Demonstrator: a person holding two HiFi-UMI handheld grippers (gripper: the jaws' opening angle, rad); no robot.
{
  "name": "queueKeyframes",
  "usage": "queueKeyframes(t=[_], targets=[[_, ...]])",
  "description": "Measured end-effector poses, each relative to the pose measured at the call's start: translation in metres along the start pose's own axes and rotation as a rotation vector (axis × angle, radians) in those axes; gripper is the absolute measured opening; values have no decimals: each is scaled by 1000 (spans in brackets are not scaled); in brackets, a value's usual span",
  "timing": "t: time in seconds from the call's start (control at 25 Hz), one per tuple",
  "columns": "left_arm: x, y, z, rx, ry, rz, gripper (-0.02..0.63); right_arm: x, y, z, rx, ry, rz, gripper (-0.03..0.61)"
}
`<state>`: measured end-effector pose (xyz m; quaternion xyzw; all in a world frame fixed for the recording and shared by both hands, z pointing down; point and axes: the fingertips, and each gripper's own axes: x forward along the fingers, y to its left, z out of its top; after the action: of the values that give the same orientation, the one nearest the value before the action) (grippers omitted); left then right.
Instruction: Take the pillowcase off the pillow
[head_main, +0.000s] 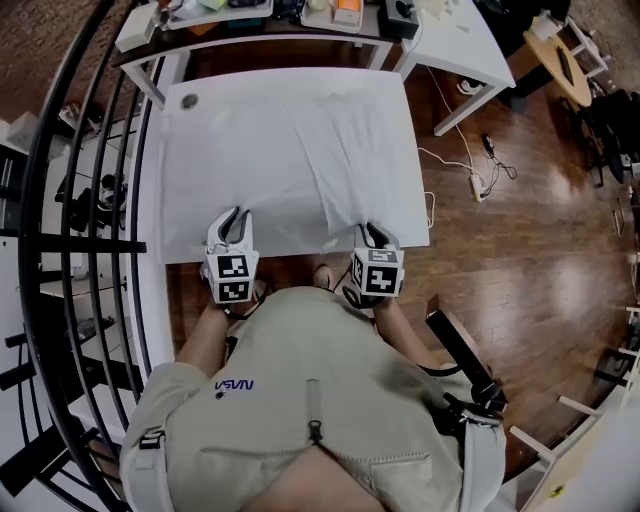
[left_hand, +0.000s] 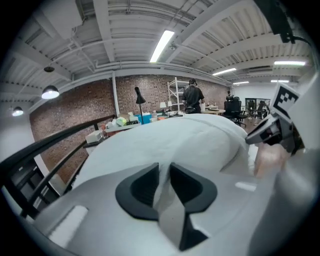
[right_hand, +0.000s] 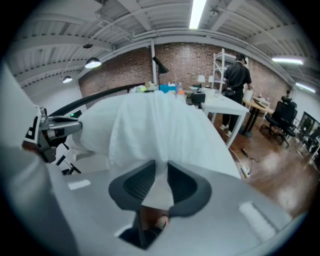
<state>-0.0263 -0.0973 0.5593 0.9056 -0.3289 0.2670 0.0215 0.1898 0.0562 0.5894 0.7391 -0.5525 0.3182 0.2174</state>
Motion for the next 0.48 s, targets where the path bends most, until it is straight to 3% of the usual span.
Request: queueKeyframes(t=[0.08, 0.16, 0.28, 0.48], targets=[[-13, 0, 20, 51, -40, 34, 76, -19, 4, 24, -25, -73, 26, 80], [-23, 1, 44, 62, -100, 71, 8, -32, 4, 50, -44, -149, 52, 80], [-28, -2, 74, 60, -151, 82, 8, -35, 2, 79, -49, -219, 92, 80], [-11, -3, 109, 51, -146, 92, 43, -29, 1, 115, -64, -294, 160, 80]])
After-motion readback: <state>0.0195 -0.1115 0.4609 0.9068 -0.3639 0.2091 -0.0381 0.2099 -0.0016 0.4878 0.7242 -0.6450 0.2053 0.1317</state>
